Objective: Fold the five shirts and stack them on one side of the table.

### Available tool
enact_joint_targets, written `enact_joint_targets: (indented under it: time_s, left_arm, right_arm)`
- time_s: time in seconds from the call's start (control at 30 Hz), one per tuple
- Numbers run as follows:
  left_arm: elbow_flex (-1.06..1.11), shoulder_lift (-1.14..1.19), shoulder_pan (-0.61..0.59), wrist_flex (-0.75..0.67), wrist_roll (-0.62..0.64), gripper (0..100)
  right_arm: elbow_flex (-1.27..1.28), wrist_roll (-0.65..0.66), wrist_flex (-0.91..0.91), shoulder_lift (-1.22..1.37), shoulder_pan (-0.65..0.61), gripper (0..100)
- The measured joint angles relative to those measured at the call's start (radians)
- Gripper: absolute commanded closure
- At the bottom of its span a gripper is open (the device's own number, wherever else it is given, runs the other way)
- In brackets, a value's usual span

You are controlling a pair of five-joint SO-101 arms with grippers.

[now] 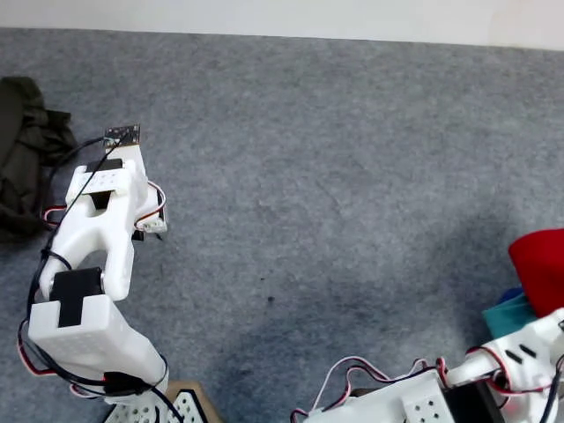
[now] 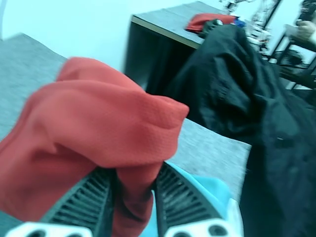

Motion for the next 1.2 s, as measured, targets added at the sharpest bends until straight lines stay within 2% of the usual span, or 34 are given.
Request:
enact_joint_targets:
  time_s: [0.23, 0.37, 0.57, 0.73, 0.8, 1.0, 1.2]
  left_arm:
    - [0.000, 0.000, 0.000, 0.000, 0.000, 85]
    - [0.000, 0.000, 0.000, 0.000, 0.000, 85]
    - [0.000, 0.000, 0.000, 0.000, 0.000, 85]
    - [0.000, 0.000, 0.000, 0.000, 0.000, 85]
    - [0.000, 0.000, 0.000, 0.000, 0.000, 85]
    - [0.000, 0.000, 0.000, -0.006, 0.000, 85]
    - [0.000, 0.000, 0.000, -0.009, 0.000, 85]
  right_arm:
    - [0.046, 0.014, 0.066, -0.107, 0.173, 99.1]
    - [0.144, 0.021, -0.021, -0.109, 0.247, 99.0]
    - [0.307, 0.212, -0.121, -0.109, 0.259, 97.8]
    - [0.342, 0.281, -0.127, -0.109, 0.259, 78.8]
    - [0.342, 0.295, -0.127, -0.109, 0.259, 74.1]
    - [0.318, 0.302, -0.127, -0.109, 0.259, 73.9]
    - [0.152, 0.282, -0.080, -0.110, 0.259, 74.3]
